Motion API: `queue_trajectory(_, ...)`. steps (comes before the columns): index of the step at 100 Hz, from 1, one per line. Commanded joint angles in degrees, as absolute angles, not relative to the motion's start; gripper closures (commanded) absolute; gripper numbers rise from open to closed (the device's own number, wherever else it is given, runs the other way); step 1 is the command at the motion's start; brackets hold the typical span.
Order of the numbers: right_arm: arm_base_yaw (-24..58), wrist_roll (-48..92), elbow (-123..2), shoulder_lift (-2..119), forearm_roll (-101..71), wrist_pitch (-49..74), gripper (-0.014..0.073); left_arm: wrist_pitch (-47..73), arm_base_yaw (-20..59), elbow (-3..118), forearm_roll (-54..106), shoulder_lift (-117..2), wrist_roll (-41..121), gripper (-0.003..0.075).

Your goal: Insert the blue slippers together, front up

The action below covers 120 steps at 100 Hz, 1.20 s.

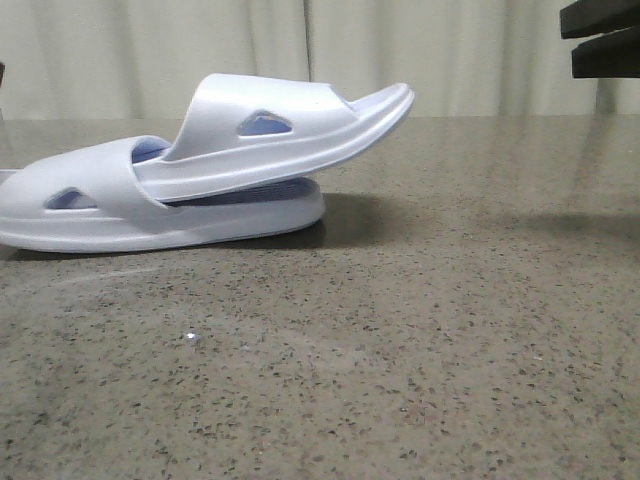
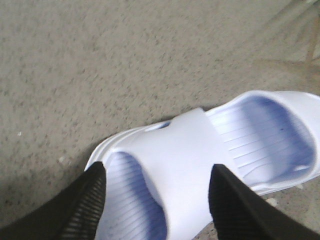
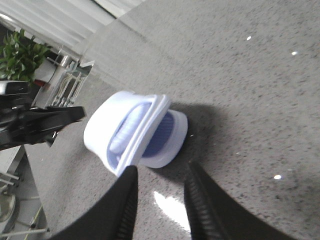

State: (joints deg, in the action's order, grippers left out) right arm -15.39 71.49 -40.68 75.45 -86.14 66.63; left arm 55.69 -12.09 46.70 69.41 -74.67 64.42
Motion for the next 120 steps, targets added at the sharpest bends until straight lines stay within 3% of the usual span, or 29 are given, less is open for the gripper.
queue_trajectory(1,-17.5,72.6,-42.4,74.0,-88.8,70.3,0.0411,58.9,-12.2,51.4,71.9,-70.1,64.6,0.0317)
queue_trajectory(12,-18.8,72.6,-42.4,74.0,-88.8,71.3,0.0412,59.5,-12.2,54.3,71.7,-66.2,64.6,0.0321)
queue_trajectory(19,-18.8,72.6,-42.4,74.0,-88.8,71.6,0.0442,59.0,-12.2,55.3,71.9,-64.0,64.6,0.0363)
queue_trajectory(26,-18.8,72.6,-42.4,74.0,-88.8,72.1,0.0531,57.7,-12.2,55.8,71.9,-61.8,64.6,0.0475)
queue_trajectory(36,-18.8,74.1,-42.4,73.6,-88.8,72.2,0.0697,54.7,-12.2,55.8,71.4,-58.8,64.6,0.0705)
queue_trajectory(56,-16.3,74.9,-42.4,69.6,-88.1,66.6,0.0671,48.0,-12.2,55.8,70.4,-53.2,64.6,0.0705)
queue_trajectory(74,-6.6,75.0,-42.4,63.0,-84.7,49.0,0.0671,37.4,-10.6,52.4,67.7,-47.5,64.6,0.0705)
queue_trajectory(97,5.9,75.0,-40.5,54.5,-83.7,26.5,0.0671,23.0,-1.9,41.9,63.0,-40.7,65.1,0.0705)
queue_trajectory(120,10.3,75.1,-30.5,49.3,-83.7,14.3,0.0671,13.8,7.1,31.4,62.9,-36.9,66.2,0.0705)
